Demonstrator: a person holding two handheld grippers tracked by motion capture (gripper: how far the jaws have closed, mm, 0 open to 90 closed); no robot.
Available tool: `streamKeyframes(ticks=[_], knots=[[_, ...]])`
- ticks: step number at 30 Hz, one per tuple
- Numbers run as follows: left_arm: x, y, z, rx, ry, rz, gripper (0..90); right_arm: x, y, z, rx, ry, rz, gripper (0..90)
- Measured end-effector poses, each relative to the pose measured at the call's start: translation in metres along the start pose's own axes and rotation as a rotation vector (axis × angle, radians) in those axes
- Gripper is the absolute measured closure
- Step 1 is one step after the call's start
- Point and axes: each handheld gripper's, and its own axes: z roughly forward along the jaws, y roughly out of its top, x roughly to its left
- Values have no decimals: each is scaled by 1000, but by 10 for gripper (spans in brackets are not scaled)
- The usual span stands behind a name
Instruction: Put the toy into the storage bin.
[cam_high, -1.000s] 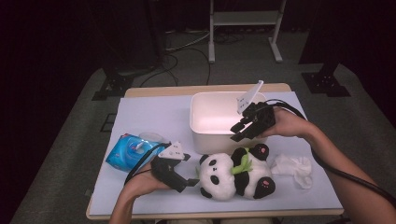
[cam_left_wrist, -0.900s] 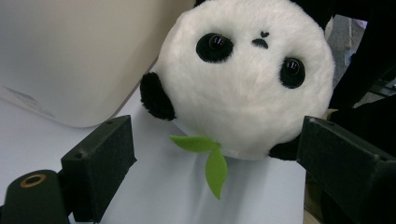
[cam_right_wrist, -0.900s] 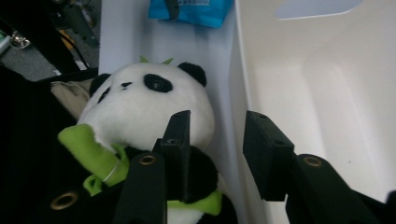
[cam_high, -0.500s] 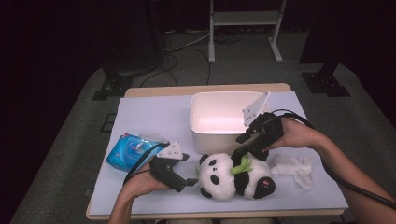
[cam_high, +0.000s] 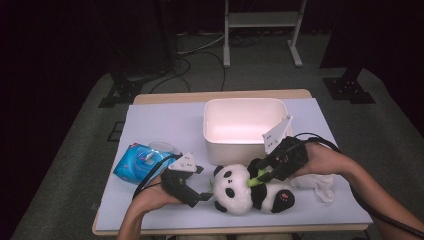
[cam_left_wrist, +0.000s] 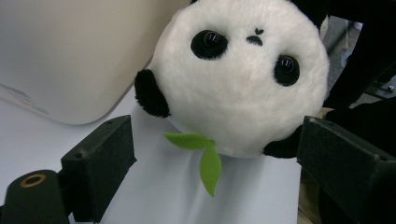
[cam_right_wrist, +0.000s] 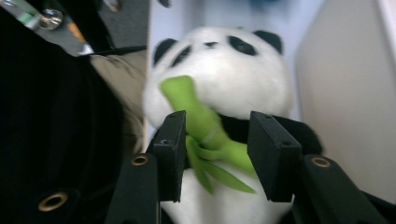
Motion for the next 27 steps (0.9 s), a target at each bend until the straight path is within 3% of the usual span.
streamKeyframes(ticks=[7,14,21,27], knots=[[2,-1,-1,-11,-9,-13,105,6,2,13,27,26,-28,544],[3,-2,-1,-14,-7,-13,105,3,5,23,48,20,-33,565],[5,-3,-1,-12,-3,-22,105,-7,9,25,41,-36,-31,653],[7,-5,1,-9,-7,-22,105,-11,9,28,35,-53,-33,703]])
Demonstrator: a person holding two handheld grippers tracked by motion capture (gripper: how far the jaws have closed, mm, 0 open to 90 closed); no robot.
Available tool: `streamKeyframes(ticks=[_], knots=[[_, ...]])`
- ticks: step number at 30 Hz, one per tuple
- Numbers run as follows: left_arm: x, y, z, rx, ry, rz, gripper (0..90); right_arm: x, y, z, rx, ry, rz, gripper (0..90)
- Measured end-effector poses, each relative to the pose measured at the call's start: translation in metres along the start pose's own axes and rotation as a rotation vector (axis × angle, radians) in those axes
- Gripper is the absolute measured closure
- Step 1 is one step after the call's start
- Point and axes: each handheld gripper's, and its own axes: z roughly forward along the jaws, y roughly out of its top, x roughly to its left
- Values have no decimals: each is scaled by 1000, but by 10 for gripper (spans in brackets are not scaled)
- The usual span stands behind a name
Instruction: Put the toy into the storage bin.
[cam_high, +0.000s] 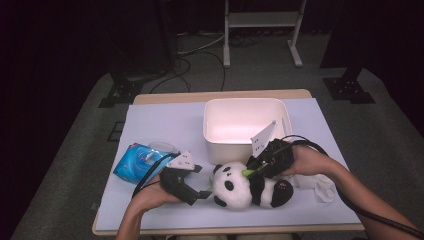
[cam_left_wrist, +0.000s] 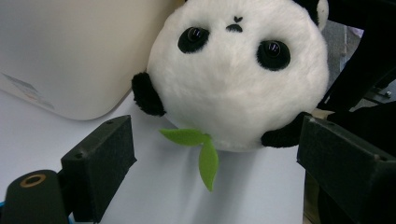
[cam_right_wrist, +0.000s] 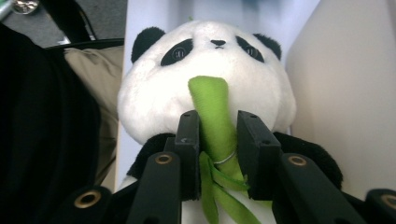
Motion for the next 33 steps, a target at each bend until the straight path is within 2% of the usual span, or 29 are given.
streamKeyframes(ticks=[8,12,16,23,33], knots=[[2,-1,1,4,4,-3,105,-4,4,2,18,14,-13,722],[2,-1,1,4,5,-3,105,-6,4,4,21,36,4,719],[3,-2,1,4,8,-7,105,-3,3,5,14,40,-17,734],[3,-2,1,2,7,-11,105,-3,2,-1,-6,35,-12,746],[6,-5,-1,3,9,-22,105,-7,6,-10,-17,63,-12,753]])
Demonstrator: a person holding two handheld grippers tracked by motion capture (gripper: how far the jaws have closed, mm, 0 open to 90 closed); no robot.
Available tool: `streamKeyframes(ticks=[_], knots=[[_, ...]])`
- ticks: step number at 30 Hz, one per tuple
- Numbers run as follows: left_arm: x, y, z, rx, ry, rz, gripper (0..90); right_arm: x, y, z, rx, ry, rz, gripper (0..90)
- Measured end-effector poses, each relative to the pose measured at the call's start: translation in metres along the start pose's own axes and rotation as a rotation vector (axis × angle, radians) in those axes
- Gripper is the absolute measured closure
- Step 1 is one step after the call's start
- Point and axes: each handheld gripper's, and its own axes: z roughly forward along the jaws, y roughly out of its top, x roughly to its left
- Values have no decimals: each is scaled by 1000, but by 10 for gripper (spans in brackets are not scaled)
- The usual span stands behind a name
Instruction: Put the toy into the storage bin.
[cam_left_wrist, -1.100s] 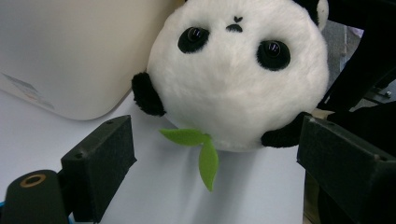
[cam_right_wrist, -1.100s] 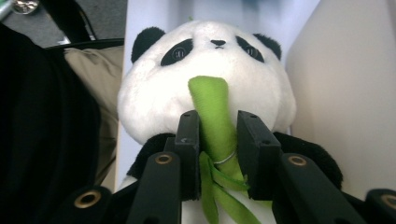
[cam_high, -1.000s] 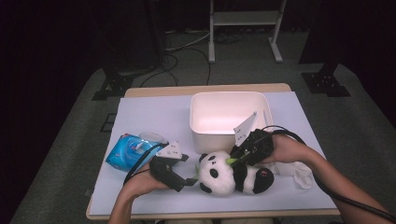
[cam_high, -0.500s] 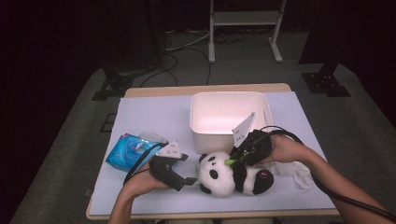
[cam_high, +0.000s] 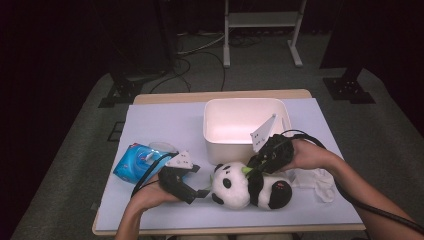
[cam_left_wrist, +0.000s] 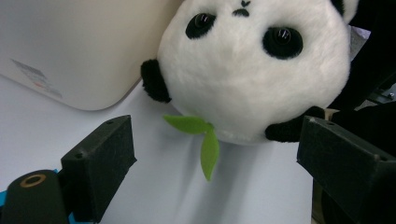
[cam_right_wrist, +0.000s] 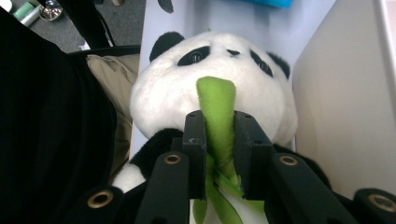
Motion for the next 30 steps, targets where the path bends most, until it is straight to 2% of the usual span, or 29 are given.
streamKeyframes(ticks=[9,14,22,30], knots=[[1,0,-4,-5,6,-1,105,2,8,-11,-9,15,-7,753],[2,-1,-6,-13,13,-4,105,3,9,-18,-33,22,-2,753],[5,-3,-10,-11,25,-6,105,2,12,-29,-38,9,5,753],[7,-4,-11,-17,30,-15,105,6,26,-50,-54,-23,-17,753]])
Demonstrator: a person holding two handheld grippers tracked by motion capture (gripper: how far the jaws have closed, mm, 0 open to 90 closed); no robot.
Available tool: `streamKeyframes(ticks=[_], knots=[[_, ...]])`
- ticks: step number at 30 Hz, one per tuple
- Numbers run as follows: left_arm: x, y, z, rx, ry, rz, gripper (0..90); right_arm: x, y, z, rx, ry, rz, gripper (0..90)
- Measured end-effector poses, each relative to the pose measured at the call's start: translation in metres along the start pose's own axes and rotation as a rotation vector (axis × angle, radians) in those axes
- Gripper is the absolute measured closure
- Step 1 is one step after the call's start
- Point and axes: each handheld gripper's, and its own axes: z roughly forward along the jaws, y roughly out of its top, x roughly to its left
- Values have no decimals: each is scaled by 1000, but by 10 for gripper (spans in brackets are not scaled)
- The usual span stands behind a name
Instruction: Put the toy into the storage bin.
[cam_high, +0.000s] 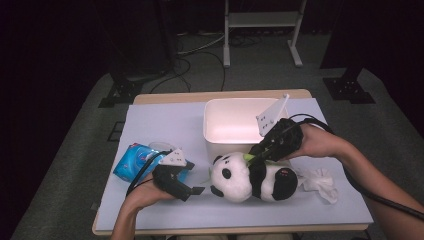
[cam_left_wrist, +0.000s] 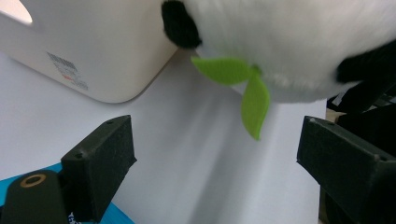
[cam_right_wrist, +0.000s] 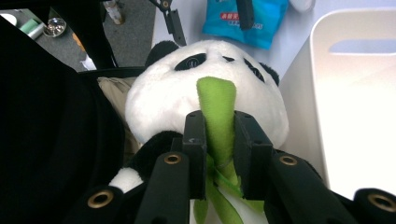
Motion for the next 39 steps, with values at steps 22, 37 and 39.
streamKeyframes(ticks=[22,37,39], knots=[[5,-3,-4,-21,-1,-22,105,5,54,-76,-2,-154,-64,754],[6,-5,-8,-27,-6,-32,105,-22,70,-95,-32,-182,-56,753],[7,-5,-8,-28,-6,-32,105,-29,71,-96,-41,-174,-49,753]])
